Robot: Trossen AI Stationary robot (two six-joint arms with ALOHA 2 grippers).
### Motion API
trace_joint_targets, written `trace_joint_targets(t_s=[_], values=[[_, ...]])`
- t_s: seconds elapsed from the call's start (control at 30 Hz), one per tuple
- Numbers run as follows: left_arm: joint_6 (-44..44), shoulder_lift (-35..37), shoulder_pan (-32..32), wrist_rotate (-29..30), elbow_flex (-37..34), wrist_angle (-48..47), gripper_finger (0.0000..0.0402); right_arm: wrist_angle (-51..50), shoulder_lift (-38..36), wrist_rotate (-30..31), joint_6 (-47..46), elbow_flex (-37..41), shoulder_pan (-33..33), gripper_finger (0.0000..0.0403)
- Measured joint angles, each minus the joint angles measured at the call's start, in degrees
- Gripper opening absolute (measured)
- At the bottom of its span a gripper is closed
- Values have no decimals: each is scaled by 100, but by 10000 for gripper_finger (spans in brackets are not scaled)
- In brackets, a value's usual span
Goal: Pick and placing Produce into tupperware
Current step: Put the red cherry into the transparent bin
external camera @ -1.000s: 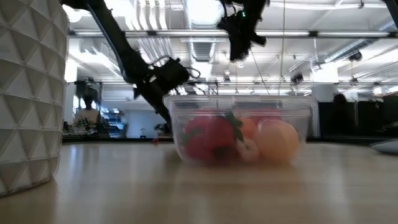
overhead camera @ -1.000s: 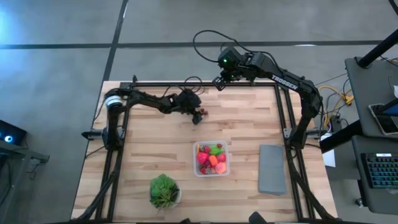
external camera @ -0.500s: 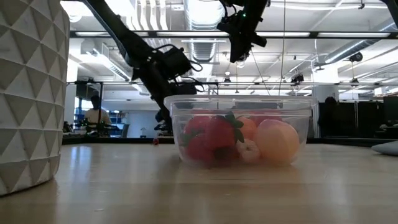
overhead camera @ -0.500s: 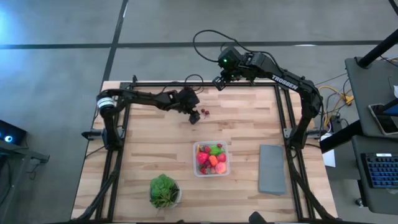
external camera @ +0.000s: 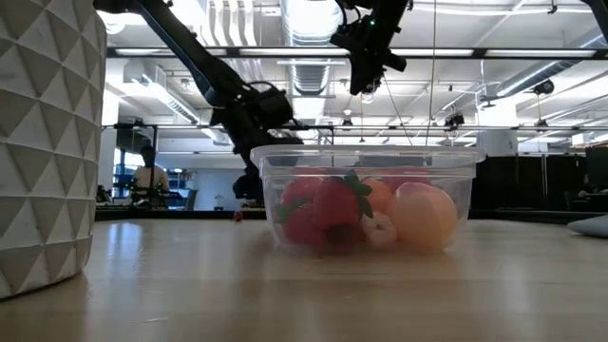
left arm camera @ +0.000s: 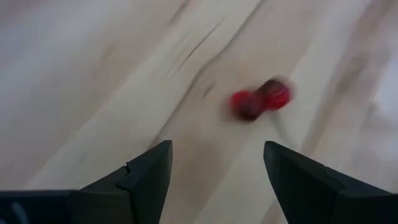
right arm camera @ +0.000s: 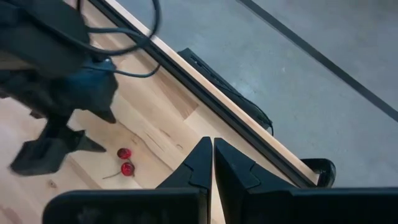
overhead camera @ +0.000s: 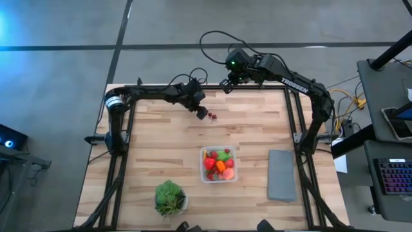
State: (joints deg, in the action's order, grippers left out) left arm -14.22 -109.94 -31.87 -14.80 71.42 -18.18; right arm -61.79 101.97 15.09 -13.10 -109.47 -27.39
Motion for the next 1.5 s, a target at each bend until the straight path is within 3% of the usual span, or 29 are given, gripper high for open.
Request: trace_joint_targets(t_s=[0.37, 0.63, 0.87, 1.1, 1.3, 1.5], values=[[-751, -442, -42, 34, 469, -251, 239, -39, 0, 0, -22, 0, 54, 9], [-773, -702, -42, 167, 853, -481, 234, -71, 0, 0, -42, 0, 65, 9], [-446, -637, -22, 125, 858, -583, 171, -102, -7, 0, -37, 2, 63, 9], [1474, -510, 248, 51, 993, -542, 146, -102, -11, 0, 0, 2, 63, 9], [1072, -512, 254, 179, 963, -707, 131, -147, -11, 0, 2, 2, 63, 9], [1233, -512, 208, 174, 961, -725, 47, -146, -13, 0, 2, 2, 63, 9]])
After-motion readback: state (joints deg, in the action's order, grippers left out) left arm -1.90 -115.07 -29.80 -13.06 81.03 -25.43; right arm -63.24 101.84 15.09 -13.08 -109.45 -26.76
